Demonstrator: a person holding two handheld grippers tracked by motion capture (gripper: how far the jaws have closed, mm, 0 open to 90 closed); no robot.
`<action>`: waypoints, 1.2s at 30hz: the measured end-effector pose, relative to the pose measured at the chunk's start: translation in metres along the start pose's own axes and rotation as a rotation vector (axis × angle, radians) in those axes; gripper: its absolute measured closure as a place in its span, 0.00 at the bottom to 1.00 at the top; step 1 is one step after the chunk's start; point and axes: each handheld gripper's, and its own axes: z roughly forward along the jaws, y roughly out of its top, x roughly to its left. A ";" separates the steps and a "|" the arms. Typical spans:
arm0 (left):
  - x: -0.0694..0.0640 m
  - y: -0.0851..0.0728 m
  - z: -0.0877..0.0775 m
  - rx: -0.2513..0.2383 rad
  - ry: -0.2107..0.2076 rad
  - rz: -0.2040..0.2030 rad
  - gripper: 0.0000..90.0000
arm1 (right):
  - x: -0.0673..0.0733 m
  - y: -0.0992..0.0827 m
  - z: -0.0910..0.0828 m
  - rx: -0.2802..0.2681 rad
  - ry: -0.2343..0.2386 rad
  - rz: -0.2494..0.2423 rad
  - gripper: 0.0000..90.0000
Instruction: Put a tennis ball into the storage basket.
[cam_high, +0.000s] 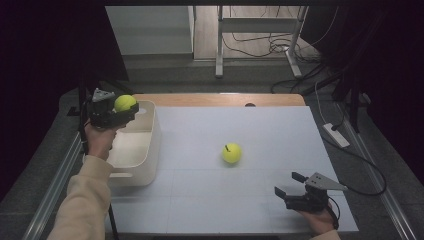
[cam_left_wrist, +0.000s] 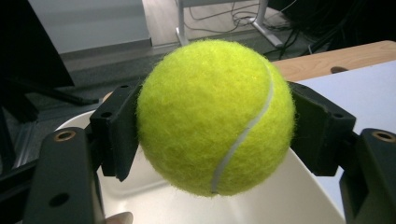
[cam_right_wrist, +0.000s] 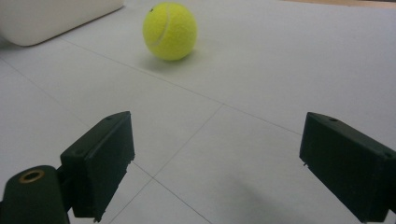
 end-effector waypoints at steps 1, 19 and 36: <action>0.001 0.000 0.001 0.003 0.003 -0.003 0.30 | 0.000 0.000 0.000 0.000 0.000 0.000 0.11; 0.021 -0.004 0.012 0.049 0.065 -0.057 0.29 | 0.000 0.000 0.000 0.001 -0.001 -0.001 0.11; 0.020 -0.005 0.015 0.092 0.021 -0.077 0.14 | -0.001 -0.001 0.000 0.001 0.002 -0.001 0.11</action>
